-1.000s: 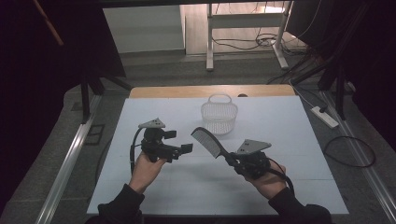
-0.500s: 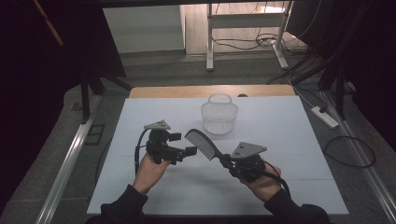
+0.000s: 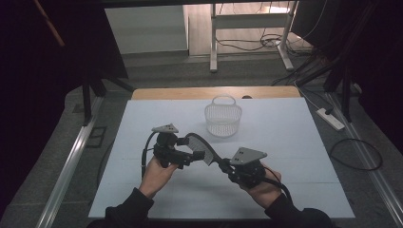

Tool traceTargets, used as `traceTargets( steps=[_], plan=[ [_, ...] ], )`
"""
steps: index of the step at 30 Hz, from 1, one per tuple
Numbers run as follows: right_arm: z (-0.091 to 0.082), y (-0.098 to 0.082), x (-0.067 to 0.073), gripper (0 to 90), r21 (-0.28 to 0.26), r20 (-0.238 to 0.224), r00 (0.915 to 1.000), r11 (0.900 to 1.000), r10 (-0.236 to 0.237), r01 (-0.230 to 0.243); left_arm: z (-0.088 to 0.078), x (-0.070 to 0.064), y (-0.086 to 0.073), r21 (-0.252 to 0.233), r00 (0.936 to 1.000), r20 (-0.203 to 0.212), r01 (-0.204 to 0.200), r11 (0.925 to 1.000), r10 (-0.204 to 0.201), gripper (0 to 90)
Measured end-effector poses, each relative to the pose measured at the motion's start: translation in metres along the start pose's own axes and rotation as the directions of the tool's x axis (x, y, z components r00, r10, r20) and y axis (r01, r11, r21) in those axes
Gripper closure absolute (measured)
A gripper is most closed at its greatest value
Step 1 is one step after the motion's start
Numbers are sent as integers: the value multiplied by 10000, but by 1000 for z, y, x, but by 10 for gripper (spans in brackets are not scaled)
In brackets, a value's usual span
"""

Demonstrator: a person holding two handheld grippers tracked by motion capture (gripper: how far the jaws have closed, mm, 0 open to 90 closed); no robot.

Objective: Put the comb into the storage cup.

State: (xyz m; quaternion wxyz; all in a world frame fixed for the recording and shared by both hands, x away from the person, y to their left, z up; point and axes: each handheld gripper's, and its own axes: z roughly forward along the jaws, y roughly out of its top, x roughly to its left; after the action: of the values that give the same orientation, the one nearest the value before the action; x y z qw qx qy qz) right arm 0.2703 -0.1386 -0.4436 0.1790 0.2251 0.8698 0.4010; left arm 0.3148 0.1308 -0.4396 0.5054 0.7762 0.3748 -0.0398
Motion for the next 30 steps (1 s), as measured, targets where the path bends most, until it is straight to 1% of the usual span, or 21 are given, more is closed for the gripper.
traceTargets(
  steps=[3,10,14,15,16,17,22,24,25,29,30],
  plan=[
    [1,1,3,725,-64,-55,10000,10000,-26,26,2,0,0,64,10000,8,45,10000,-45,0],
    [2,2,7,725,-123,-93,9999,9998,-125,124,2,0,1,-47,9998,111,189,9998,-189,0],
    [2,2,8,725,-152,-83,9998,9997,-173,171,2,0,1,75,9999,82,102,9999,-103,4],
    [2,2,8,725,-162,-72,9998,9997,-190,189,2,-1,1,77,9999,48,101,9999,-101,21],
    [2,2,8,725,-171,-52,9998,9996,-212,211,2,-1,1,75,9999,65,110,9999,-110,42],
    [2,2,8,725,-183,-36,9997,9996,-229,228,2,-1,1,86,9998,196,104,9999,-106,79],
    [2,2,8,725,-186,3,9997,9995,-243,243,-1,1,1,68,9969,699,352,9994,-356,325],
    [2,2,8,725,-183,30,9997,9995,-258,259,-2,3,0,63,9939,970,520,9986,-524,423],
    [2,2,8,725,-185,47,9996,9994,-276,276,-3,3,0,80,9933,1006,570,9983,-575,467],
    [3,2,9,725,-177,86,9995,9994,-298,300,-3,5,-1,71,9880,1321,795,9968,-797,599],
    [3,2,9,725,-178,103,9995,9994,-304,306,-3,5,-1,77,9860,1435,848,9964,-850,616]
  ],
)
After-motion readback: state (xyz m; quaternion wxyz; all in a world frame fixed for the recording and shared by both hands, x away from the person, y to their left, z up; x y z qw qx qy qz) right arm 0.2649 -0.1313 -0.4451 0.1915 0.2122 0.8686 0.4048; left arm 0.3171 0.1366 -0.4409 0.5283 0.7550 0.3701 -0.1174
